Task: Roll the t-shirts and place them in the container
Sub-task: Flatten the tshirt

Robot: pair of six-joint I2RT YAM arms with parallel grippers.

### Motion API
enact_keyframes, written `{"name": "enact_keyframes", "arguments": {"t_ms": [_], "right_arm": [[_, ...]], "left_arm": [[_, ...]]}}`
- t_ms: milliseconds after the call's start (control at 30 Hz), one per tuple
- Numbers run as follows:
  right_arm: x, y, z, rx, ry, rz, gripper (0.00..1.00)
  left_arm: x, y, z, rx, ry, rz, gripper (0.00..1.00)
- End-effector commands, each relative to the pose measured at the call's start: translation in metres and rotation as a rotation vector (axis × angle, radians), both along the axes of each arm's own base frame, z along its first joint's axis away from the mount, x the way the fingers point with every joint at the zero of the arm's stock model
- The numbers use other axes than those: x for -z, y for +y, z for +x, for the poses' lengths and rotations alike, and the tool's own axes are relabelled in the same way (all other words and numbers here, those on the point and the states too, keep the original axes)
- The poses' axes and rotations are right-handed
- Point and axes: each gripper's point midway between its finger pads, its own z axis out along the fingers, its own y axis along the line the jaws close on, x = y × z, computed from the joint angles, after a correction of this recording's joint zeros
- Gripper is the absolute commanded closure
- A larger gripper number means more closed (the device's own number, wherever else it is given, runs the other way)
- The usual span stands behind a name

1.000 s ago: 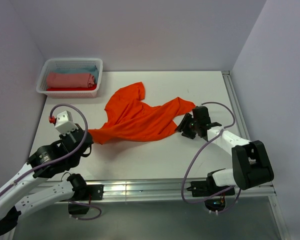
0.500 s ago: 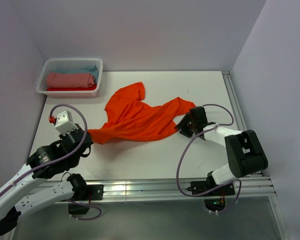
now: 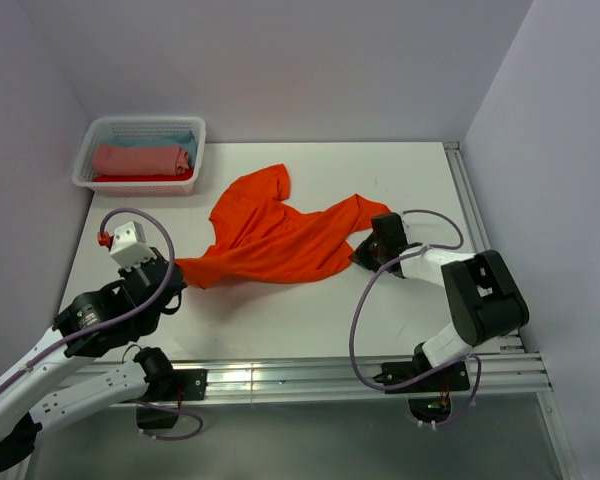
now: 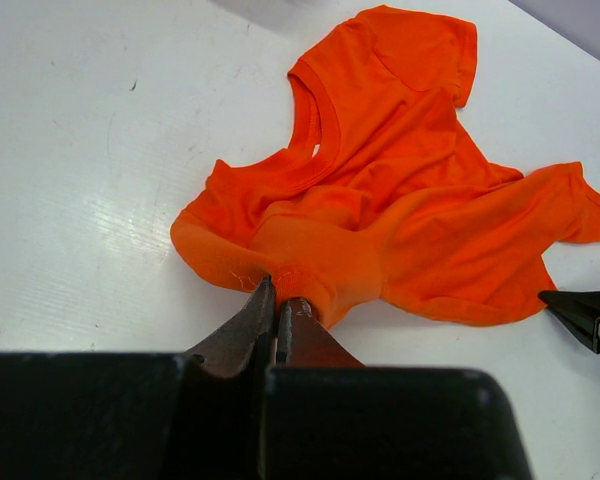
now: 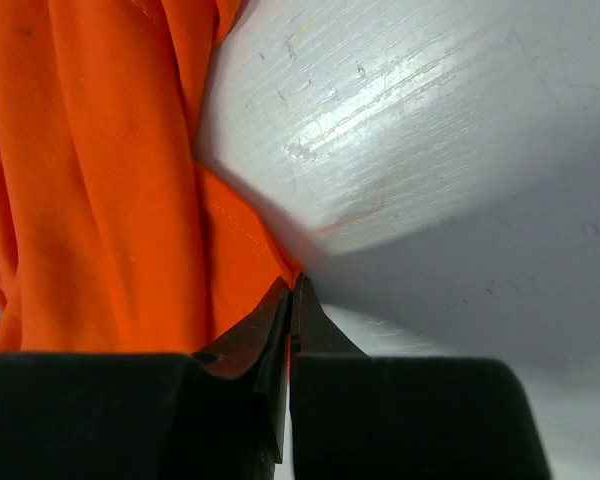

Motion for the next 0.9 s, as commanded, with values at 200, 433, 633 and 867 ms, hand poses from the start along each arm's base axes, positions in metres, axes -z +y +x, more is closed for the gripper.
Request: {"name": "enact_keyframes", "arguments": {"t_ms": [200, 433, 633, 867], "right_arm": [[-0.022, -0.055, -0.039, 0.121, 0.06, -0.236, 1.0], [-0.034, -0.096, -0.109, 0.239, 0.103, -0.305, 1.0], [-0.065, -0.111, -0.136, 0.331, 0.008, -0.255, 1.0], [-0.117, -0.128, -0.158, 0.419, -0.162, -0.193, 1.0]], "left_arm": [[0.004, -0.009, 0.006, 0.021, 0.012, 0.031, 1.0], [0.011, -0.028, 0.009, 0.106, 0.049, 0.069, 1.0], [0.011, -0.04, 0.009, 0.168, 0.055, 0.064, 1.0], [0.006, -0.053, 0.003, 0.255, 0.063, 0.031, 1.0]]}}
